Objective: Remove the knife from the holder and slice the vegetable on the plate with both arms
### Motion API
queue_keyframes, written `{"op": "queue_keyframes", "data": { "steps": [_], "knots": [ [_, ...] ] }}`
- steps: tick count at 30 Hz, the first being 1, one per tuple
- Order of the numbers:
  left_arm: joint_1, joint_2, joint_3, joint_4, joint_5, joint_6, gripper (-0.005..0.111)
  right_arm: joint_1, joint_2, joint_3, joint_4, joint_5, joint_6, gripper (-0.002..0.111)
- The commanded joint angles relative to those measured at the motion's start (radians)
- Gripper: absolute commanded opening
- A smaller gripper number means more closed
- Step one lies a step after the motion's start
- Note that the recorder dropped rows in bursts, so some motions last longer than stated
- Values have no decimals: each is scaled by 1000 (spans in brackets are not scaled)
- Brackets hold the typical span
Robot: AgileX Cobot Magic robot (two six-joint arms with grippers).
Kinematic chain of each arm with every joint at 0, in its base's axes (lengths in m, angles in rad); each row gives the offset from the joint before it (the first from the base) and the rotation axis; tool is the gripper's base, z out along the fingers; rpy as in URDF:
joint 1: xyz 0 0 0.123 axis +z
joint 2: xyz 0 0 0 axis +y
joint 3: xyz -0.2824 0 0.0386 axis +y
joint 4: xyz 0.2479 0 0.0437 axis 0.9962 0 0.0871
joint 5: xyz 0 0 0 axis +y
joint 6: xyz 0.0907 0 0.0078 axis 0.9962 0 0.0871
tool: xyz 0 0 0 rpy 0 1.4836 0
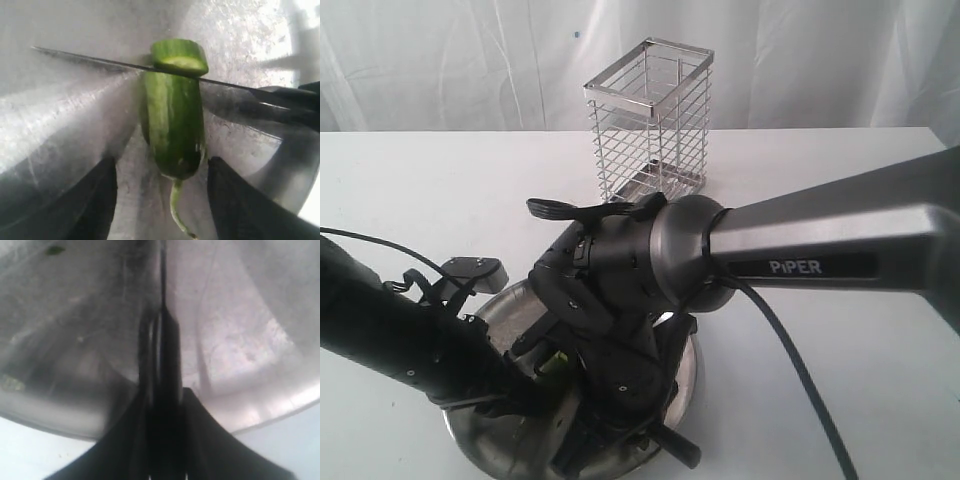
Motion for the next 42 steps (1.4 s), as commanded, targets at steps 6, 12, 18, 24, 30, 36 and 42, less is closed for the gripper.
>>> {"op": "queue_keyframes", "data": {
  "steps": [6, 12, 18, 24, 30, 36, 42],
  "knots": [
    [-6, 15, 6, -30, -57, -20, 52, -6, 0, 0, 2, 75, -24, 0],
    [-6, 15, 6, -46, -7, -1, 52, -6, 0, 0, 2, 67, -24, 0],
    [-8, 24, 6, -202, 21, 170, 52, -6, 0, 0, 2, 62, -28, 0],
    [-8, 84, 6, -248, 20, 177, 19, -6, 0, 0, 2, 62, -28, 0],
    [-8, 84, 6, -260, -10, 200, 0, -6, 0, 0, -2, 106, -33, 0],
    [-8, 84, 6, -265, -13, 200, 0, -6, 0, 0, 0, 190, -53, 0],
    [-8, 84, 6, -265, -28, 197, 0, -6, 0, 0, 14, 190, -66, 0]
  ]
}}
